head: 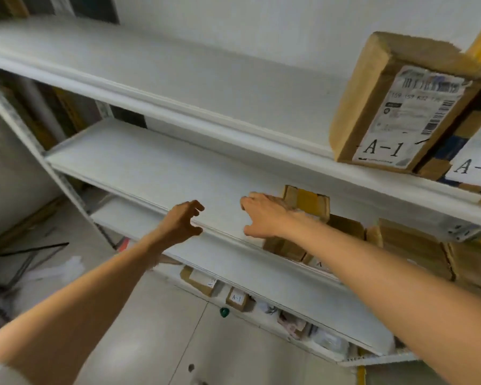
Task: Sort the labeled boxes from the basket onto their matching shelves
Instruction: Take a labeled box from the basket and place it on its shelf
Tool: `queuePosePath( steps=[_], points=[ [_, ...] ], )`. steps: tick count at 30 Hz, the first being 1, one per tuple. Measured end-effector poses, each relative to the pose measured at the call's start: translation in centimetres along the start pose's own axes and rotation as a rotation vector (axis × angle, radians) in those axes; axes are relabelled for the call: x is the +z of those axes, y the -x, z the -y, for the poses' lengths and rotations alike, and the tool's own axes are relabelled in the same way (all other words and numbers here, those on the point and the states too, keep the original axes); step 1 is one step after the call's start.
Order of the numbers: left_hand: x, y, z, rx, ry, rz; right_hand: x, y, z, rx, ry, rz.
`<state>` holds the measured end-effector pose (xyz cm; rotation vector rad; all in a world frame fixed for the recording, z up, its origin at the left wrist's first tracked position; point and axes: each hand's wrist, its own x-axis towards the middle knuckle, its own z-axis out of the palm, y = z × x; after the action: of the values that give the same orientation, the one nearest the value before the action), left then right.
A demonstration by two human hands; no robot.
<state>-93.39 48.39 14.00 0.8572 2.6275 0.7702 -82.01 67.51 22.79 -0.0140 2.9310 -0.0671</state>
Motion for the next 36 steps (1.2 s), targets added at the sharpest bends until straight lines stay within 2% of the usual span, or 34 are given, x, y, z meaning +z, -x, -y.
queuePosePath(
  steps=[6,12,17,21,29,36],
  points=[
    [-5.8,11.7,4.5,-0.302,-0.079,-0.218,-1.6,-4.2,8.9,-0.282,-0.069,0.064],
    [-5.6,27.5,4.3,-0.691,-0.076,-0.371,1.4,-0.7,22.2,-0.782,-0.025,0.068],
    [-2.7,41.8,1.4,-0.958,-0.064,-0.479,5.3,7.1,31.2,-1.171,0.041,0.098],
    [1.1,52.4,-2.1,-1.189,0.006,-0.62,7.3,13.7,36.5,-1.402,0.175,0.132],
    [9.3,71.1,-11.6,-1.629,0.155,-0.816,8.7,27.1,46.4,-1.717,0.402,0.249],
    [14.8,82.7,-18.4,-1.918,0.283,-0.881,11.2,41.0,52.8,-1.979,0.488,0.302]
  ],
)
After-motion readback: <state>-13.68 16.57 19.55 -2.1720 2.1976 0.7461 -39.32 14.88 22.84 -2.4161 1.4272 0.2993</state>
